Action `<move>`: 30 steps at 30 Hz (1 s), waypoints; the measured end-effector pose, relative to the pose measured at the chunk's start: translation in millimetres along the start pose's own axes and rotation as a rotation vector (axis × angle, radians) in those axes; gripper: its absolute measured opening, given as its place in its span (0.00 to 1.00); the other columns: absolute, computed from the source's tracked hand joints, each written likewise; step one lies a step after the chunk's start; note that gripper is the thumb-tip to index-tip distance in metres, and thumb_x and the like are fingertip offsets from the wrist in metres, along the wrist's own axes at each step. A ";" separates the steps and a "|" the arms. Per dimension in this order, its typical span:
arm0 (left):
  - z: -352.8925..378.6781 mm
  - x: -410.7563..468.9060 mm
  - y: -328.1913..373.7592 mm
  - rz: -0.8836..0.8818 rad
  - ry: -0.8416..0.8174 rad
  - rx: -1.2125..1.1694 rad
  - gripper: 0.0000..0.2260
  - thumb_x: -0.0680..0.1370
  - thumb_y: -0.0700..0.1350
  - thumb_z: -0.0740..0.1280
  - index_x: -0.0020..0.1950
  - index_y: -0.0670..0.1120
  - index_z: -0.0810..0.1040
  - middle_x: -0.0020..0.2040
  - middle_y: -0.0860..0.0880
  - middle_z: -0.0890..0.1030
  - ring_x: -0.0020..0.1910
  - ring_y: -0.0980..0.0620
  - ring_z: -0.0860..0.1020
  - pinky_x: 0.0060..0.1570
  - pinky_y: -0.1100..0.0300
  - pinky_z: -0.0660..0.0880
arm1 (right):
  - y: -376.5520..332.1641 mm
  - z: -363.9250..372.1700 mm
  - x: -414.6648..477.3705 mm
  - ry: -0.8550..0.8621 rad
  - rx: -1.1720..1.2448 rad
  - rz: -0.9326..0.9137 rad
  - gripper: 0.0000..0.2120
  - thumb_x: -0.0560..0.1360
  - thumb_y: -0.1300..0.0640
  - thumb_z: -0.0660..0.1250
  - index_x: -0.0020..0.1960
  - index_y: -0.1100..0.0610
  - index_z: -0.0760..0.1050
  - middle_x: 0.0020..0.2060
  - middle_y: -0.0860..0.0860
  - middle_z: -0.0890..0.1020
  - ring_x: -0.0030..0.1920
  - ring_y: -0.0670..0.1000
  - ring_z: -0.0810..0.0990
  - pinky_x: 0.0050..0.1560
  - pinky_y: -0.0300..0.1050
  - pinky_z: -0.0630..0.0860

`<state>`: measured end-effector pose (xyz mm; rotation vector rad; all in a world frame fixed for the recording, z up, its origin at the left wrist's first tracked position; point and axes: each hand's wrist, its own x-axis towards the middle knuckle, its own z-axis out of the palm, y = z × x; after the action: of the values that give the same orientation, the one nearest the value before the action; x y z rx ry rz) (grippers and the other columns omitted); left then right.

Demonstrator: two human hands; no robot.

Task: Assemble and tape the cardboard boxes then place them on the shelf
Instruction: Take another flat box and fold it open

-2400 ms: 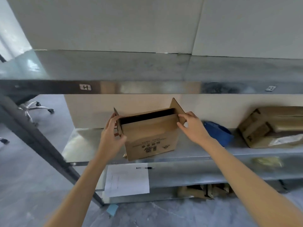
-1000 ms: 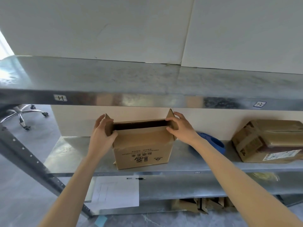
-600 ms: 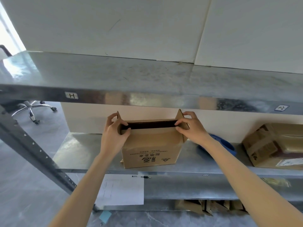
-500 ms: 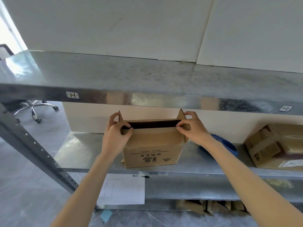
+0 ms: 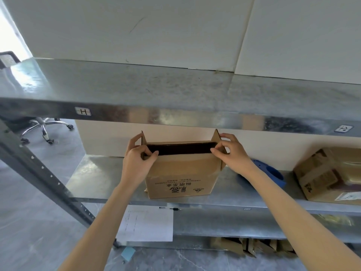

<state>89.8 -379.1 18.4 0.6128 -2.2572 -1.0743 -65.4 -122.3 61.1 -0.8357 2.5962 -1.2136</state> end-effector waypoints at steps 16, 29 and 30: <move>-23.0 -26.7 4.6 -0.015 -0.237 -0.225 0.19 0.74 0.41 0.74 0.58 0.59 0.74 0.75 0.66 0.57 0.69 0.65 0.64 0.67 0.61 0.65 | 0.5 -3.1 11.7 -0.088 -0.076 0.001 0.07 0.76 0.63 0.68 0.48 0.51 0.81 0.76 0.52 0.62 0.77 0.51 0.57 0.73 0.47 0.55; -33.0 -44.5 9.3 0.124 -0.372 -0.111 0.31 0.74 0.41 0.75 0.73 0.55 0.67 0.78 0.64 0.51 0.71 0.73 0.56 0.62 0.80 0.60 | 1.0 -7.3 13.9 -0.085 -0.011 -0.004 0.19 0.79 0.52 0.67 0.68 0.42 0.72 0.60 0.45 0.67 0.62 0.46 0.68 0.62 0.39 0.62; -33.7 -43.6 8.5 0.127 -0.401 -0.118 0.32 0.74 0.41 0.75 0.73 0.56 0.67 0.78 0.63 0.52 0.72 0.72 0.56 0.63 0.78 0.60 | 0.2 -6.4 14.2 -0.090 -0.019 -0.002 0.20 0.79 0.51 0.67 0.69 0.42 0.71 0.60 0.45 0.67 0.60 0.46 0.69 0.61 0.39 0.63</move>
<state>142.8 -366.1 30.2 0.2130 -2.5026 -1.3487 -79.6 -125.8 66.4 -0.8756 2.5398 -1.1267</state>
